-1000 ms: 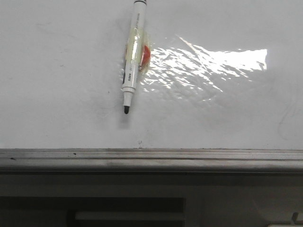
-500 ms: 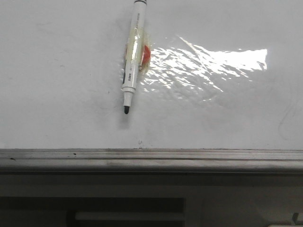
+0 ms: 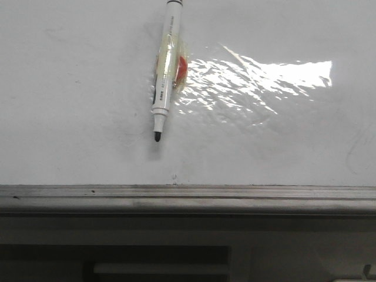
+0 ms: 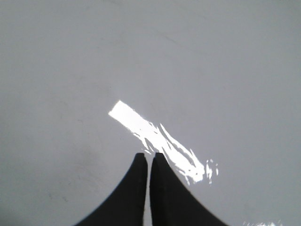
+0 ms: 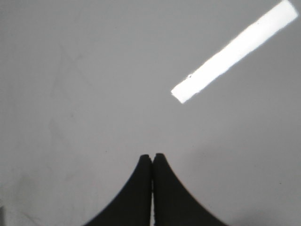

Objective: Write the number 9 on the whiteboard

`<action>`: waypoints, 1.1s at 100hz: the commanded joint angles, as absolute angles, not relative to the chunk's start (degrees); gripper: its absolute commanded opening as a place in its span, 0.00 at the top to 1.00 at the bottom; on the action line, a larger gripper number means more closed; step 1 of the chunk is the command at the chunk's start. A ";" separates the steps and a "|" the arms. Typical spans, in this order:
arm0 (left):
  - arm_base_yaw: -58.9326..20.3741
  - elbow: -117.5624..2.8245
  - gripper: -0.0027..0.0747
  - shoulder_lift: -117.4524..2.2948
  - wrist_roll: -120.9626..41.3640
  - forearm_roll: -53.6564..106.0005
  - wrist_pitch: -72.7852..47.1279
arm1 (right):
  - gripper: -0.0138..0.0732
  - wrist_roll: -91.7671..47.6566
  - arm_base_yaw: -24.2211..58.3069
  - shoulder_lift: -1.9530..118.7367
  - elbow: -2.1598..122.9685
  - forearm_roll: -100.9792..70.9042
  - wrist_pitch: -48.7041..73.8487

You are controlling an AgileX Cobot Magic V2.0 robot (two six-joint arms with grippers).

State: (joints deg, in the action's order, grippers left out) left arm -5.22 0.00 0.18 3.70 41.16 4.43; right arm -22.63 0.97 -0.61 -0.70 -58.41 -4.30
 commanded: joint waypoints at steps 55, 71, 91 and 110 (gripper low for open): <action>-5.32 -1.86 0.99 0.78 3.72 54.70 6.46 | 0.91 -31.62 0.65 14.95 17.81 -41.15 13.20; -5.32 -12.44 0.99 -6.55 3.63 35.39 -6.67 | 0.91 -31.62 1.83 22.64 25.12 -38.14 20.35; -5.32 -26.07 0.99 -24.81 0.56 22.22 -24.86 | 0.89 -31.45 4.16 24.23 28.03 -34.45 21.74; -7.51 -33.53 0.99 -37.43 -9.41 27.25 -30.71 | 0.88 -16.17 6.36 24.23 30.86 -3.73 28.53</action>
State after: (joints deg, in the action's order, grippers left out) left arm -5.72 -29.41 -33.30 -5.68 24.12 -32.08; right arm -23.12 6.05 23.30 27.23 -17.81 28.47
